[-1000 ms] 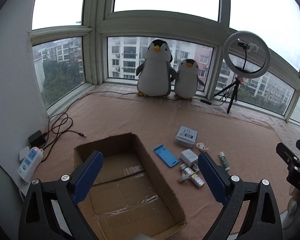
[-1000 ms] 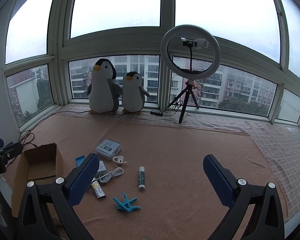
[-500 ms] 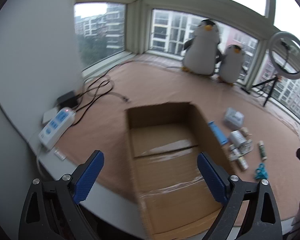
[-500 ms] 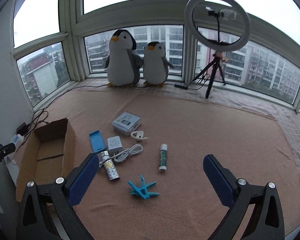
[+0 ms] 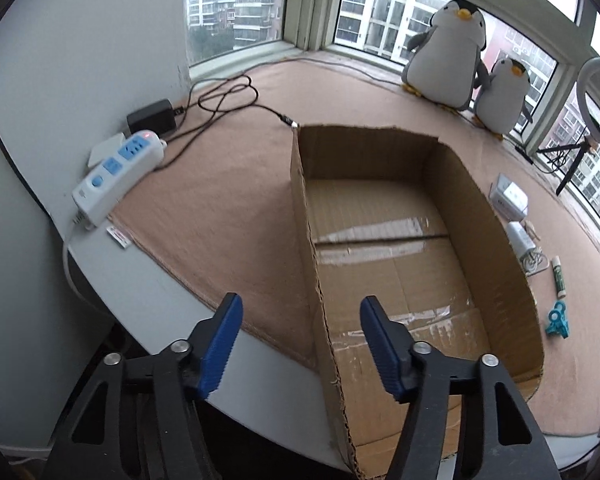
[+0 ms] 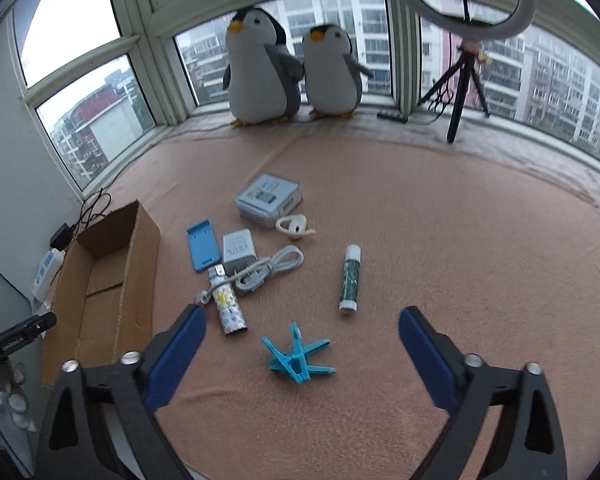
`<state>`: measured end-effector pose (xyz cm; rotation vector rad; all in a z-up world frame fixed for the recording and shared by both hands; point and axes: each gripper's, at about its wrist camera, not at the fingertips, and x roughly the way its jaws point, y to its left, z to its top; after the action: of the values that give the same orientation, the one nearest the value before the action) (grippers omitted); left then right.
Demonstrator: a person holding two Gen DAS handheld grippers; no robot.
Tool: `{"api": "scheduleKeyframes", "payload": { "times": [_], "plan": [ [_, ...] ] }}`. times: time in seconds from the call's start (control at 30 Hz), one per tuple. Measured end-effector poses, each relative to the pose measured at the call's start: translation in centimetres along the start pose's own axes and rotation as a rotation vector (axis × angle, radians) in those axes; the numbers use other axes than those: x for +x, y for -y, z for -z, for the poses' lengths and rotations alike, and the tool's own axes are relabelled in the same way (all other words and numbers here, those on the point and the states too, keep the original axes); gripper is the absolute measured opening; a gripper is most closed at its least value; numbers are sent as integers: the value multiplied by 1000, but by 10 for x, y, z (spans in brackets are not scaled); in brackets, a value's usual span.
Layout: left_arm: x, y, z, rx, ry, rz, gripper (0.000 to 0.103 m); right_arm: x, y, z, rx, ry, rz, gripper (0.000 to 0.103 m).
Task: Organize rigid objects
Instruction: 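Move the left tool over the cardboard box while the right tool approaches the blue clothespin, then grasp the blue clothespin with the right gripper and carry it into the box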
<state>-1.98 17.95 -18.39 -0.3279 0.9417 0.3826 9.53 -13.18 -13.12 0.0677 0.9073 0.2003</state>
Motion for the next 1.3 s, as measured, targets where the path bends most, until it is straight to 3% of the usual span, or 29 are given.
{"api": "scheduleKeyframes", "payload": {
  "times": [0.13, 0.3, 0.37, 0.57, 0.67, 1.07, 1.17, 1.3],
  "plan": [
    [10, 3, 5, -11, -25, -1, 53, 10, 0, 4, -57, -55, -10, 69],
    [20, 6, 9, -2, -49, -1, 45, 25, -11, 16, -142, -136, -25, 66],
    [23, 8, 10, 3, -55, -2, 43, 33, -14, 19, -158, -160, -25, 57],
    [30, 13, 13, 3, -66, 9, 36, 53, -24, 22, -237, -208, -5, 44],
    [34, 14, 13, 3, -72, 12, 32, 61, -28, 21, -265, -220, 5, 42],
    [43, 16, 14, 5, -96, 21, 32, 74, -28, 23, -269, -254, 12, 29],
    [44, 17, 13, 17, -97, 18, 32, 74, -28, 23, -263, -252, 4, 21],
    [45, 17, 13, 16, -97, 20, 32, 74, -29, 24, -254, -245, -1, 17]
  ]
}}
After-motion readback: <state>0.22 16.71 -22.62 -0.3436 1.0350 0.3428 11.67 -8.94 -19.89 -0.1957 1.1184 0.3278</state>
